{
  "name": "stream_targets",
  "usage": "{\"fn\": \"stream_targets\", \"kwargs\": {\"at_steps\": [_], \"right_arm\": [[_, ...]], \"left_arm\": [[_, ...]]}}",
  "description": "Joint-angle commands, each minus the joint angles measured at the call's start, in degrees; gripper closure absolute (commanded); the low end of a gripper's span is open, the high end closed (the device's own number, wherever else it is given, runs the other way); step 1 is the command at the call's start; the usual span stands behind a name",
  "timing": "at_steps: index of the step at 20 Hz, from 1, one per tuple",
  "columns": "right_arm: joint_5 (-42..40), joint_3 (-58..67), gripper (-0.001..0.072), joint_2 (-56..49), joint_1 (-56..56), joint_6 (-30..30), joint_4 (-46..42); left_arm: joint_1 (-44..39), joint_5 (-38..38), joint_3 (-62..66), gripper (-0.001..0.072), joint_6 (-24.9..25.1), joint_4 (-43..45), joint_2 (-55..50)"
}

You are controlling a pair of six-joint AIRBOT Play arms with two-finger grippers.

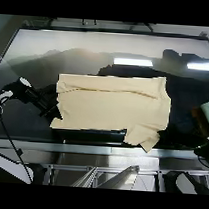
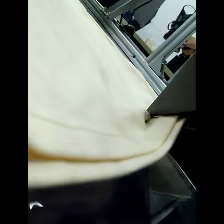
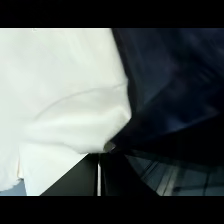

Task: Fold the shirts.

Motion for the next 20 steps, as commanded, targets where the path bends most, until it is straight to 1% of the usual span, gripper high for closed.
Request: {"fn": "stream_targets", "kwargs": {"at_steps": [1,3,4,5,6,9,14,15,17,20], "right_arm": [[9.09,4.74,0.069,2.34,0.07,-1.07,2.71],[16.35,9.38,0.069,5.73,0.07,-2.91,3.85],[18.69,11.13,0.0691,6.86,0.04,-3.85,4.37],[19.78,12.28,0.0691,7.72,-0.31,-3.85,4.37],[19.76,12.41,0.0691,8.39,-0.85,-3.85,4.42],[21.4,12.41,0.0691,9.05,-2.36,-4.92,4.35],[24.55,12.41,0.0691,9.11,-10.71,-6.27,3.58],[23.98,12.41,0.0691,9.03,-11.76,-7.54,4.9],[21.97,12.41,0.0691,7.93,-10.71,-12.09,11.65],[14.27,12.55,0.0691,2.21,-3.8,-20.74,26.95]], "left_arm": [[3.56,-4.55,2.45,0.0678,1.11,-0.92,1.22],[7.02,-7.5,4.02,0.0678,5.42,-8.76,3.98],[8.81,-8.5,4.37,0.0678,6.99,-13.44,5.27],[10.32,-9.2,4.17,0.0678,8.13,-16.9,6.45],[11.63,-10.01,3.74,0.0678,8.15,-18.53,7.5],[14.29,-12.83,0.33,0.0678,9.11,-18.88,9.38],[19.43,-12.0,-5.25,0.0678,9.33,-18.82,11.21],[20.48,-12.07,-5.29,0.0678,9.29,-18.91,11.34],[20.98,-10.62,-5.29,0.0679,8.76,-18.86,11.32],[19.04,-8.22,-3.58,0.0679,8.72,-19.04,10.43]]}}
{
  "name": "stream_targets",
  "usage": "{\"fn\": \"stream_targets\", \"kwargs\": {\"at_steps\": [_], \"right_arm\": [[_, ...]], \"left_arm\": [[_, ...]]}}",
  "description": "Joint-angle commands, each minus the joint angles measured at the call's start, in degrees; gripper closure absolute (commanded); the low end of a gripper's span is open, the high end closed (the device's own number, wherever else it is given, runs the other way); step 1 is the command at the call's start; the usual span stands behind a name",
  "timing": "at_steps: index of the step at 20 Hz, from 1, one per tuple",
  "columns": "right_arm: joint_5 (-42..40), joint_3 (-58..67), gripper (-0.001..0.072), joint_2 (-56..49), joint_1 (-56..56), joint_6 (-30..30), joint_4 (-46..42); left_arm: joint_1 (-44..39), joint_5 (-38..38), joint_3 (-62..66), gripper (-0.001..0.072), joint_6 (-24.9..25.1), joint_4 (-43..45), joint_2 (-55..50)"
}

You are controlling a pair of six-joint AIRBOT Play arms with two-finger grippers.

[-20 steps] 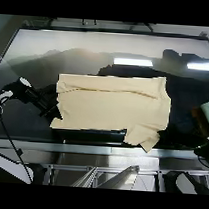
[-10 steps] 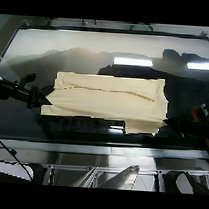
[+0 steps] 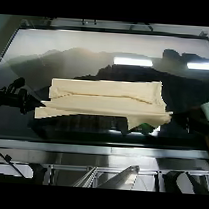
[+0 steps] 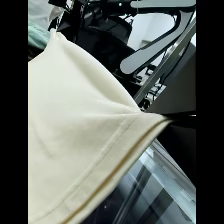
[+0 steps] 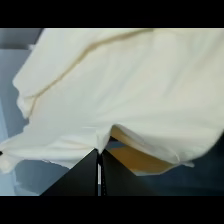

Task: Fold the shirts.

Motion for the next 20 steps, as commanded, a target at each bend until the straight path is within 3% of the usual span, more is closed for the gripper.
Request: {"fn": "stream_targets", "kwargs": {"at_steps": [1,4,6,11,18,19,20], "right_arm": [[-8.41,0.74,0.069,-6.38,6.84,-10.49,16.76],[-16.5,6.69,0.069,-17.4,16.11,-16.04,21.9],[-19.89,13.18,0.0691,-25.35,19.43,-16.57,22.01],[-20.31,27.78,0.069,-43.1,22.69,-16.61,21.79],[-22.25,31.01,0.0689,-50.66,23.19,-17.88,19.52],[-21.97,31.04,0.0688,-50.64,23.15,-17.88,18.71],[-21.14,31.34,0.0646,-50.62,22.86,-17.86,17.79]], "left_arm": [[-1.51,1.79,3.3,0.0681,-0.92,-0.31,-1.7],[-4.66,2.45,12.55,0.0705,-4.63,-0.63,-5.73],[-6.99,2.95,20.13,0.0706,-5.86,-0.61,-9.44],[-11.5,4.96,35.21,0.0705,-8.35,-0.55,-21.53],[-13.44,1.49,50.18,0.0704,-12.72,-0.37,-35.69],[-13.42,-0.57,52.17,0.0629,-12.9,-0.66,-36.72],[-13.11,-2.49,54.07,0.0479,-14.45,-0.61,-37.31]]}}
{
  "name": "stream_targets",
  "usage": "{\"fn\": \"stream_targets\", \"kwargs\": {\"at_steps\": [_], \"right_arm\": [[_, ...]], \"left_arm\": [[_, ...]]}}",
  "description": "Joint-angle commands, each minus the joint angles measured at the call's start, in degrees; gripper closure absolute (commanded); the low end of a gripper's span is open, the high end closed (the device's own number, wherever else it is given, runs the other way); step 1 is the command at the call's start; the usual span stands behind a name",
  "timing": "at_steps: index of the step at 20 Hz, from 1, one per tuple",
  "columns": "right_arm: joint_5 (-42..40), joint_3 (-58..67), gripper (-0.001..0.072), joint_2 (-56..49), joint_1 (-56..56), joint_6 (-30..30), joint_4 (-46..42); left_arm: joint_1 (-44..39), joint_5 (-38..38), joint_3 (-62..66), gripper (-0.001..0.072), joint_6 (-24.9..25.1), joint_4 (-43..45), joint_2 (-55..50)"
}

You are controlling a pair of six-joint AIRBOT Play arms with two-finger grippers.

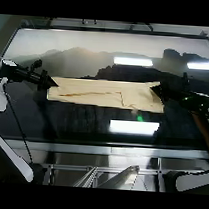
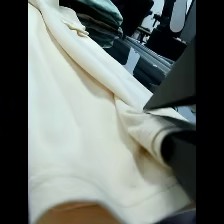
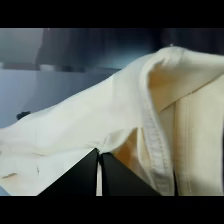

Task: Fold the shirts.

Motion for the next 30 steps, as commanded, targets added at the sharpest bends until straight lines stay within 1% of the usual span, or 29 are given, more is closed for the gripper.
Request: {"fn": "stream_targets", "kwargs": {"at_steps": [1,2,3,4,5,6,7,8,9,10,11,12,13,14,15,16,19,20,21,22,23,26,30], "right_arm": [[1.64,1.4,0.0532,-0.94,-0.68,-0.35,-3.67],[3.43,2.19,0.0524,-0.59,-1.4,-0.35,-5.38],[5.44,3.26,0.0521,-0.2,-2.29,0.0,-7.28],[7.28,4.52,0.0427,0.57,-3.45,1.75,-9.92],[8.37,5.7,0.0301,1.46,-4.63,3.74,-13.31],[8.83,7.06,0.0192,2.62,-6.03,5.81,-18.53],[8.76,8.22,0.0098,3.43,-7.23,8.76,-23.41],[8.81,9.31,0.0063,3.72,-8.26,11.39,-28.3],[8.79,9.84,0.0064,3.61,-8.74,14.32,-31.8],[8.9,9.84,0.0063,3.21,-8.98,16.63,-34.36],[9.81,9.81,0.0063,2.16,-8.76,17.62,-34.64],[10.45,9.81,0.0063,0.96,-8.02,17.77,-34.58],[11.06,9.81,0.0063,-0.37,-7.08,17.77,-34.6],[11.3,9.84,0.0063,-1.79,-5.75,17.79,-34.42],[11.58,10.03,0.0105,-2.99,-4.31,18.23,-34.14],[11.78,10.43,0.0174,-3.67,-2.84,18.14,-33.05],[10.86,11.87,0.0179,-4.55,1.29,18.03,-31.78],[10.8,12.44,0.0222,-4.98,2.49,18.8,-31.8],[10.84,12.94,0.0286,-5.57,3.5,19.82,-31.78],[10.82,13.22,0.0503,-5.99,4.11,20.57,-31.78],[10.69,13.31,0.0691,-6.1,4.46,20.9,-31.69],[13.99,14.36,0.0691,-5.51,3.5,20.92,-30.88],[20.55,17.59,0.0692,-0.81,-0.39,22.18,-30.86]], "left_arm": [[0.31,-5.51,7.02,0.0323,-4.17,-0.39,-3.63],[0.68,-6.4,8.35,0.0137,-5.99,-0.42,-3.56],[1.38,-7.41,9.4,-0.0013,-8.11,-0.42,-3.37],[2.25,-7.58,9.18,-0.0013,-8.68,-0.39,-2.69],[3.43,-7.58,7.58,-0.0013,-8.66,-0.35,-1.16],[5.03,-7.54,5.68,-0.0013,-8.66,-0.37,0.68],[6.58,-7.39,4.66,-0.0013,-8.66,-0.37,2.27],[8.24,-6.93,4.22,-0.0013,-8.7,-0.39,3.85],[9.44,-6.78,4.28,-0.0013,-8.72,-0.46,5.29],[10.1,-6.4,4.28,0.0013,-8.7,-0.39,7.04],[10.12,-5.86,4.28,0.0126,-8.33,-0.42,8.68],[9.77,-4.92,4.28,0.0283,-7.17,-0.39,10.34],[9.01,-3.85,4.28,0.0547,-6.32,-0.44,11.8],[7.82,-2.75,4.28,0.0706,-4.31,-0.39,13.05],[6.29,-1.33,4.28,0.0707,-3.91,-0.42,14.19],[4.52,-0.09,4.28,0.0707,-3.91,-0.39,14.88],[-2.73,3.85,4.24,0.0707,-3.91,0.17,14.86],[-5.81,4.9,4.26,0.0707,-3.91,0.11,14.05],[-8.83,5.64,4.26,0.0707,-3.93,0.13,13.03],[-12.37,6.78,4.26,0.0707,-3.93,0.17,11.61],[-15.91,8.28,4.26,0.0707,-3.93,0.15,10.21],[-25.68,13.94,4.31,0.0707,-4.0,0.46,5.57],[-34.91,17.49,4.31,0.0708,-7.26,6.32,1.01]]}}
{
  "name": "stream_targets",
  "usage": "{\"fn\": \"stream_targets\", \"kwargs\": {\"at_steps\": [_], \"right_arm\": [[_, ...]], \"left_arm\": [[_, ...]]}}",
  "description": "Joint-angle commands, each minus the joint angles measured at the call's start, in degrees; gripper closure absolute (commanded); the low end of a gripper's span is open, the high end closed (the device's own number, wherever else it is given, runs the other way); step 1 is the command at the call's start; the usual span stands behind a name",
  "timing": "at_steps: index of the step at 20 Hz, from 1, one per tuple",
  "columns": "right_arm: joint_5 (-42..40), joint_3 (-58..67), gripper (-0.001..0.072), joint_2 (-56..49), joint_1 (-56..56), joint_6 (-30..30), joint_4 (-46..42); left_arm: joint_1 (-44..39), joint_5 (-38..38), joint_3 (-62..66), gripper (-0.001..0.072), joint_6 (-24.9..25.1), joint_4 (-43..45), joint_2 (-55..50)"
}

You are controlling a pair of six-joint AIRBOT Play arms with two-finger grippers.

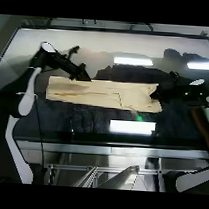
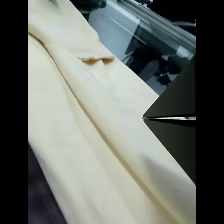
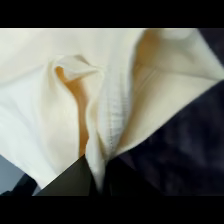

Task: Fold the shirts.

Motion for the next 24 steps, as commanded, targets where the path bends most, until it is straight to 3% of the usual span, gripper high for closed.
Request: {"fn": "stream_targets", "kwargs": {"at_steps": [1,8,13,17,22,24], "right_arm": [[6.86,3.39,0.0691,4.17,-2.93,1.7,1.66],[16.57,10.95,0.0691,13.53,-4.17,3.21,10.1],[15.47,11.1,0.0691,18.14,3.98,3.21,17.88],[-0.81,11.1,0.0691,16.81,22.36,3.17,17.05],[-26.82,12.35,0.069,2.75,45.22,3.1,16.98],[-31.95,20.52,0.0689,-7.89,51.3,1.81,16.76]], "left_arm": [[-8.2,4.81,0.04,0.0708,-2.99,4.74,-3.72],[-14.95,9.29,0.15,0.0707,-5.14,2.71,-4.72],[-12.09,4.33,7.26,0.0707,-4.07,-13.6,-1.27],[-1.7,3.74,0.22,0.0707,2.75,-28.24,10.08],[15.43,-4.07,-0.72,0.0707,3.06,-29.9,19.82],[20.92,-5.84,-0.72,0.0706,3.96,-29.9,22.71]]}}
